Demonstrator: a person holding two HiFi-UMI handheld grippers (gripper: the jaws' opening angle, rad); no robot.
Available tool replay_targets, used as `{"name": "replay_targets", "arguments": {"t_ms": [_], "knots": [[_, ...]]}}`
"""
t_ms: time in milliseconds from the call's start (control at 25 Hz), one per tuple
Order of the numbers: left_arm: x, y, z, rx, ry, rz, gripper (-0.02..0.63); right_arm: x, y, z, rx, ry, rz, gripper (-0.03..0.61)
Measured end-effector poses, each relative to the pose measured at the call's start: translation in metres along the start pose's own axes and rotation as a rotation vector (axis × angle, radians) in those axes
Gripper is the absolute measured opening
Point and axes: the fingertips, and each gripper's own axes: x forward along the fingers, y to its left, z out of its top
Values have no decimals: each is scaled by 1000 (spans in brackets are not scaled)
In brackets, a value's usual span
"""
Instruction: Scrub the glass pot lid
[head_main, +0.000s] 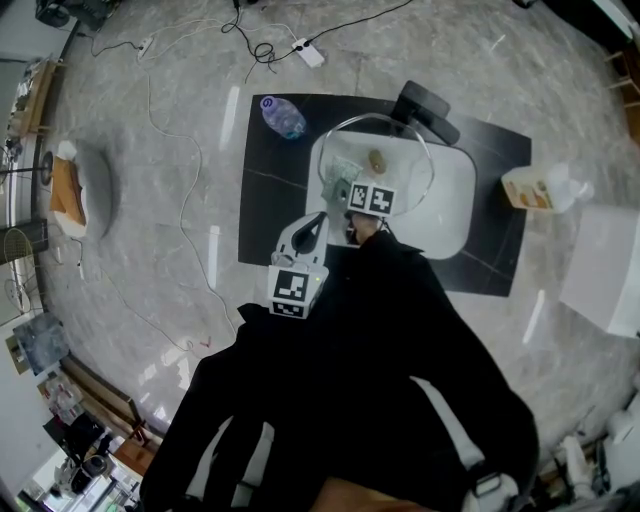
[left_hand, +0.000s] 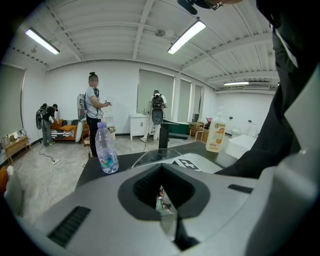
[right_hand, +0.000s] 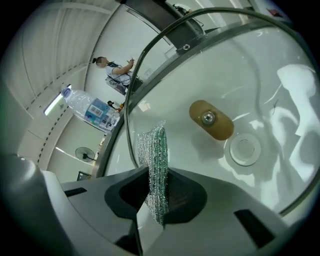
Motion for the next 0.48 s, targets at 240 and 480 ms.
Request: {"name": "replay_targets", "arguments": {"t_ms": [240,480], "knots": [[-1,1,0,-2,3,1,-6,0,-7,-3,-6,20,-32,66],[2,-2,1,-9,0,-7,-5,2,-11,-4,-20,30,-47,66]]}}
